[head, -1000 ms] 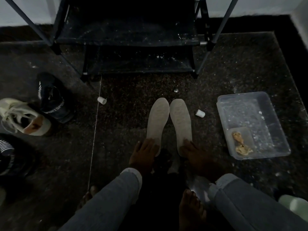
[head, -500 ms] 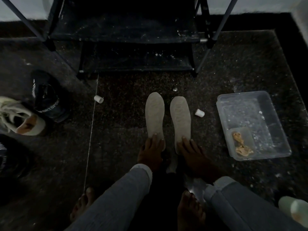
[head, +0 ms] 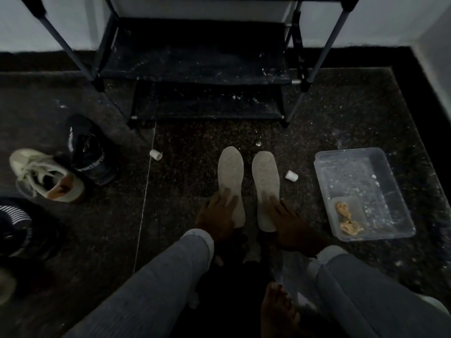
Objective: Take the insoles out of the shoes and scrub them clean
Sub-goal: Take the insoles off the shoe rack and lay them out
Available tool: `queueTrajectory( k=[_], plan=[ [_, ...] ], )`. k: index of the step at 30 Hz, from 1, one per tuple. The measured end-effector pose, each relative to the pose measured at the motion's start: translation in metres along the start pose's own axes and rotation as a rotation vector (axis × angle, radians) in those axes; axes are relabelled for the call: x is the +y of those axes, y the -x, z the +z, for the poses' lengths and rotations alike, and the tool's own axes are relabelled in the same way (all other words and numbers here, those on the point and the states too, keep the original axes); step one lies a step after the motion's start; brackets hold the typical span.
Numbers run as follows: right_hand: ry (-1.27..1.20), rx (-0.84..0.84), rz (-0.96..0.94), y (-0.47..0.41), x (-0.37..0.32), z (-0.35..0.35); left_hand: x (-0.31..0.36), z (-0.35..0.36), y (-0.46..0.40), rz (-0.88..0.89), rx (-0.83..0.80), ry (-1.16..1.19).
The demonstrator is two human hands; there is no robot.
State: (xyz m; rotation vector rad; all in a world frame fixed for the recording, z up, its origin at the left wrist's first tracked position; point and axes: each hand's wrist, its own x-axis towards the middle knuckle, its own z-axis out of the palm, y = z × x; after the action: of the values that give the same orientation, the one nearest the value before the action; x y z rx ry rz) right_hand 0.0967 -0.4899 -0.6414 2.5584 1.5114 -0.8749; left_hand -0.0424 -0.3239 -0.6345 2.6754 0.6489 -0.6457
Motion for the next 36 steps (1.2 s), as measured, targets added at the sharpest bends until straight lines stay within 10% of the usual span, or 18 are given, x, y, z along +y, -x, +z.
queueTrajectory(
  k=[27, 36],
  plan=[
    [0.075, 0.554, -0.176, -0.077, -0.182, -0.324, -0.122, -0.308, 0.049, -0.139, 0.817, -0.095],
    [-0.726, 0.464, -0.15, -0.127, -0.21, -0.336, -0.144, -0.331, 0.007, -0.019, 0.618, 0.481]
  ],
)
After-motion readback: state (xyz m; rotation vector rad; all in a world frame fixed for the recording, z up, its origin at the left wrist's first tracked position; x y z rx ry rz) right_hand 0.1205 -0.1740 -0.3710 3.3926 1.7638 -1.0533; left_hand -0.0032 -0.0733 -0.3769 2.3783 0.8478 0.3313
